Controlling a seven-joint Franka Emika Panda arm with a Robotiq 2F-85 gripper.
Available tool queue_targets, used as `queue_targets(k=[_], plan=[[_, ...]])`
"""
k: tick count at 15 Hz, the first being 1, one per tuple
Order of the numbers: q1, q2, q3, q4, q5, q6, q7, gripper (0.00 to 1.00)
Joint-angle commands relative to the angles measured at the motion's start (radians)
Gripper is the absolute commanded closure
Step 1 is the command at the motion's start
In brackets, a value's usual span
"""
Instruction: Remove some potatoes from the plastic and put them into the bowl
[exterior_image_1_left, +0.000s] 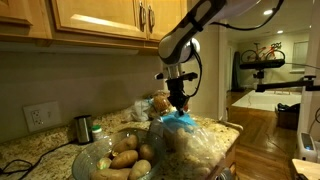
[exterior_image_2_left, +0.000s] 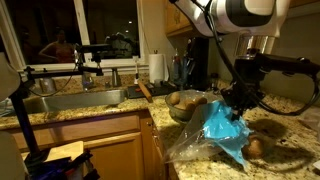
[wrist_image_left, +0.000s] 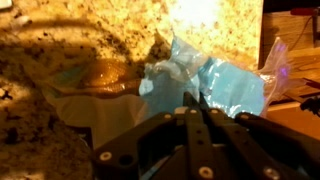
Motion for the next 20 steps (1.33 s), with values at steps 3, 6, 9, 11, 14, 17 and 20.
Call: queue_targets(k=[3, 6, 9, 11, 14, 17, 20], plan=[[-0.023, -0.017, -0.027, 0.007, -0.052, 0.018, 0.03, 0.99], [-0.029, -0.019, -0.036, 0.014, -0.06, 0.022, 0.039, 0.99], [-0.032, -0.014, -0.041, 0.019, -0.059, 0.022, 0.048, 0.99], [-0.03, -0.013, -0.04, 0.02, -0.056, 0.02, 0.057, 0.74], [-0.027, -0.023, -0.034, 0.013, -0.045, 0.013, 0.064, 0.61], [-0.021, -0.039, -0.024, 0.001, -0.042, 0.011, 0.069, 0.41], [-0.012, -0.06, -0.012, -0.015, -0.042, 0.006, 0.077, 0.22]])
